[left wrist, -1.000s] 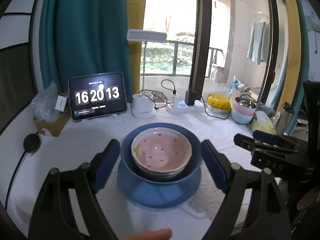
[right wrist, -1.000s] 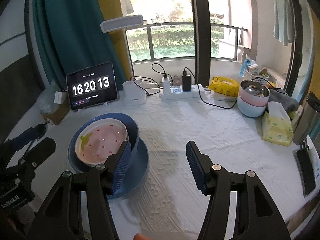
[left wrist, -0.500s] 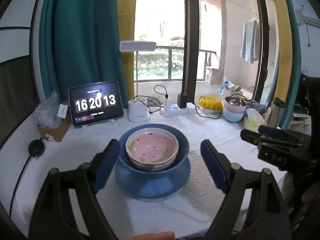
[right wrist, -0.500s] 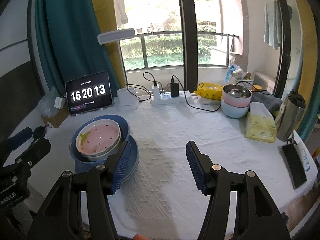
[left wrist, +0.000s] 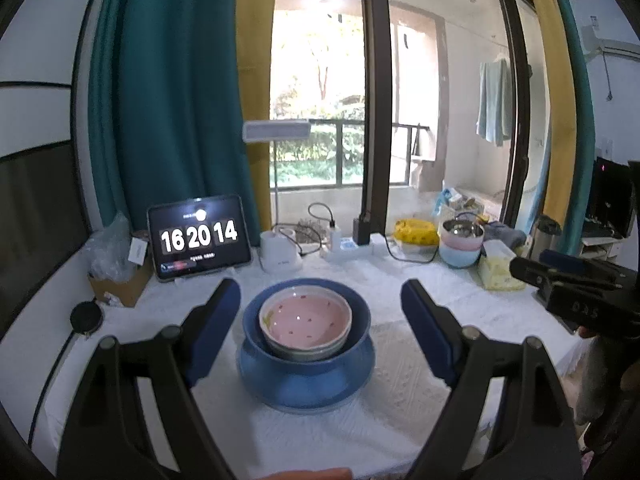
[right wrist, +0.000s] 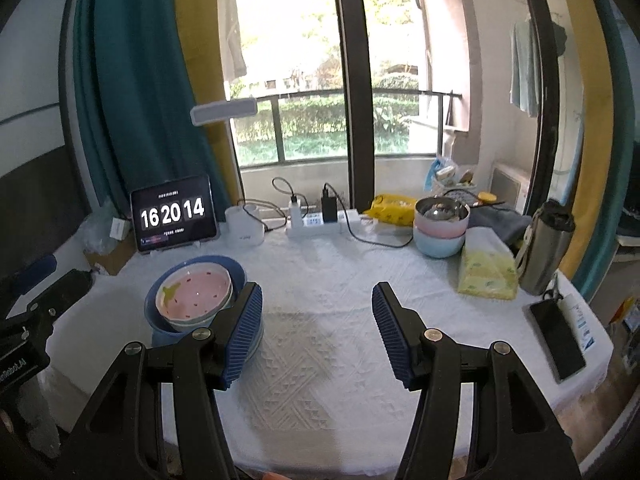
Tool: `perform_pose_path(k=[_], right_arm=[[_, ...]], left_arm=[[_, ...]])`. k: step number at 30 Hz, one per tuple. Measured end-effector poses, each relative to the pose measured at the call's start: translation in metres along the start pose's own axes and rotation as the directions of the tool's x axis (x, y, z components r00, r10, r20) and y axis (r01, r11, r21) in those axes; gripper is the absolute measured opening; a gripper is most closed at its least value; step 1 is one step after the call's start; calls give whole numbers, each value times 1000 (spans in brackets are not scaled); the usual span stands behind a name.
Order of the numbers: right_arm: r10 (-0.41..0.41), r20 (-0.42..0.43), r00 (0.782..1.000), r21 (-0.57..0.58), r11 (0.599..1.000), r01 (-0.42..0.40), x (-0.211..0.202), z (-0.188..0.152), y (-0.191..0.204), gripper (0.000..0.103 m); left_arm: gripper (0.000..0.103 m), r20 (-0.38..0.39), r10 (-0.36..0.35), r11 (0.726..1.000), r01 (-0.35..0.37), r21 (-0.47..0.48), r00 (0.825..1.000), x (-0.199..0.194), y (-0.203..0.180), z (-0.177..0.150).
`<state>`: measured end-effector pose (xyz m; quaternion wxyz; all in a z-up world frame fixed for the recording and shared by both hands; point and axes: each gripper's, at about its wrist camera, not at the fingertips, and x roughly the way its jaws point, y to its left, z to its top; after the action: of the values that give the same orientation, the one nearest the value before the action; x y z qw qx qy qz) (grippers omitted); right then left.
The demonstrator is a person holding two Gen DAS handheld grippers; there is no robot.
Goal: Organize plates and bowls
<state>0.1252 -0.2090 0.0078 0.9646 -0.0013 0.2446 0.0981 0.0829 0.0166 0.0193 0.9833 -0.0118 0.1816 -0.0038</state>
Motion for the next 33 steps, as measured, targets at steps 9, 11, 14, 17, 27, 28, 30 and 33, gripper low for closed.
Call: perform_pose_path(k=[9, 11, 14, 17, 27, 28, 30, 33], right_arm=[[-6, 47, 999, -1, 1000, 6, -16, 8, 0, 62], [-3, 54, 999, 5, 1000, 2, -19, 9, -1, 73], [-12, 64, 998, 6, 1000, 12, -24, 11, -1, 75], [-22, 74, 997, 3, 1000, 21, -28, 14, -1, 75], [-35, 84, 996, 25, 999, 33, -35, 15, -3, 75], [-35, 83, 996, 26, 999, 33, -35, 15, -3, 75], [-38, 82, 996, 23, 999, 36, -35, 15, -3, 75], [-36, 82, 996, 22, 999, 34, -35, 15, -2, 75]], left_arm=[[84, 46, 0, 1000, 0, -2, 999, -14, 4, 15], [85, 51, 6, 1000, -6, 2, 999, -16, 4, 17], [92, 67, 9, 1000, -10, 4, 998, -20, 6, 20], [94, 90, 11, 1000, -10, -6, 996, -25, 9, 26], [99, 112, 29, 999, -27, -19, 993, -28, 17, 34], [99, 112, 29, 999, -27, -19, 993, -27, 17, 34], [99, 110, 30, 999, -28, -18, 993, -27, 18, 34], [99, 106, 30, 999, -28, -23, 994, -26, 18, 33]])
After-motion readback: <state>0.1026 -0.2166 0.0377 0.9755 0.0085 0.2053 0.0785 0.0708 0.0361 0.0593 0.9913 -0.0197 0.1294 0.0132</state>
